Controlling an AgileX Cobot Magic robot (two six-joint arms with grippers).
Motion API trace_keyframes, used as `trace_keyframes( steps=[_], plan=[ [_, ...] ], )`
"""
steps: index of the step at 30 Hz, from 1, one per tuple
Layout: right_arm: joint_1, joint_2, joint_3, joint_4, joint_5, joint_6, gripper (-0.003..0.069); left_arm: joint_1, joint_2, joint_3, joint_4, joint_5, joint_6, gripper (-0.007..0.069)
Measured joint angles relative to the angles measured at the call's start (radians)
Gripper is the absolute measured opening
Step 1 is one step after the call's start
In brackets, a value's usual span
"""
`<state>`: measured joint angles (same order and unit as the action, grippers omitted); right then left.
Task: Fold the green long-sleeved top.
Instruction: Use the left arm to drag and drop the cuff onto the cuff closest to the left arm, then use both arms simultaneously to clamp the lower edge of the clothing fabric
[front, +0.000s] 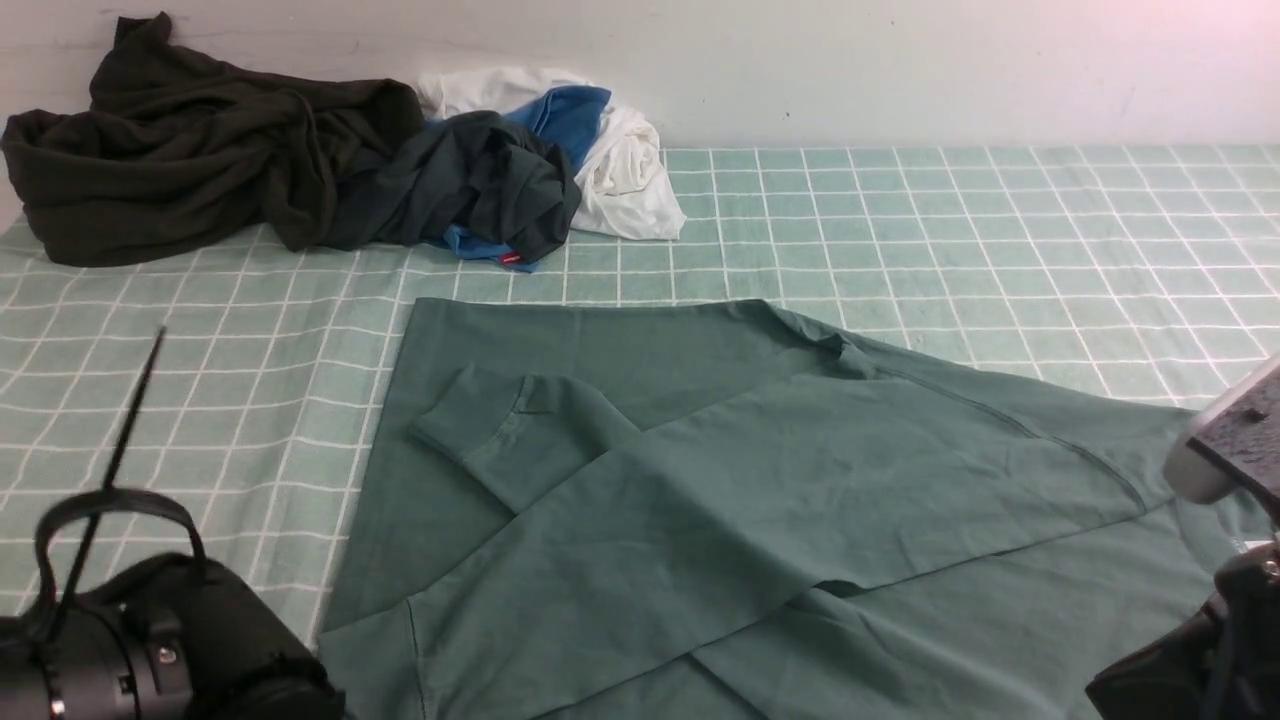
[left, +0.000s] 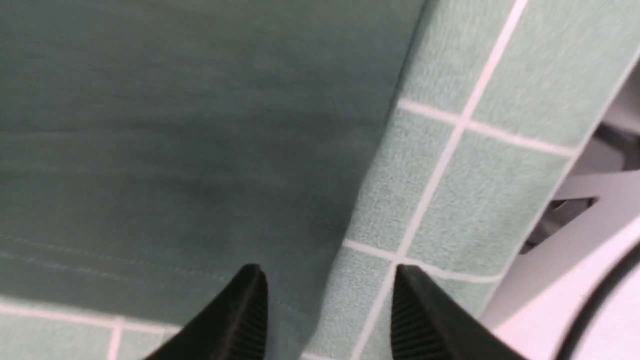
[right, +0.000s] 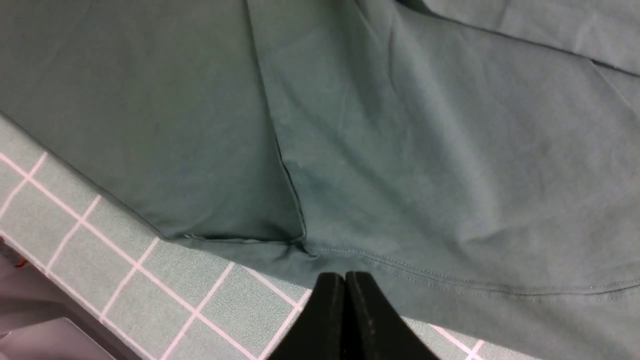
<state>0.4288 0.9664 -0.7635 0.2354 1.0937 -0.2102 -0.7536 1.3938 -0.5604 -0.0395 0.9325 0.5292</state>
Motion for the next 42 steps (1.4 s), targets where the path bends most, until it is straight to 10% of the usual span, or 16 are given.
trace_keyframes(
  steps=[11, 22, 32, 37, 42],
  plan=[
    [0.0, 0.0, 0.0, 0.0, -0.001, -0.003, -0.0014, -0.006, 0.05, 0.018, 0.04, -0.122, -0.012, 0.036],
    [0.0, 0.0, 0.0, 0.001, -0.001, -0.018, -0.0014, -0.006, 0.052, 0.017, 0.051, -0.145, -0.143, 0.0038],
    [0.015, 0.001, 0.0, -0.026, 0.014, -0.088, -0.0003, -0.006, -0.017, -0.078, 0.055, -0.005, -0.254, 0.0006],
    [0.071, 0.026, 0.0, -0.03, 0.083, -0.235, 0.0095, -0.006, -0.113, -0.084, 0.065, 0.084, -0.257, 0.0006],
    [0.112, 0.09, 0.018, -0.109, 0.097, -0.357, 0.0368, -0.006, -0.128, -0.018, 0.066, 0.125, -0.23, 0.0006]
  ],
)
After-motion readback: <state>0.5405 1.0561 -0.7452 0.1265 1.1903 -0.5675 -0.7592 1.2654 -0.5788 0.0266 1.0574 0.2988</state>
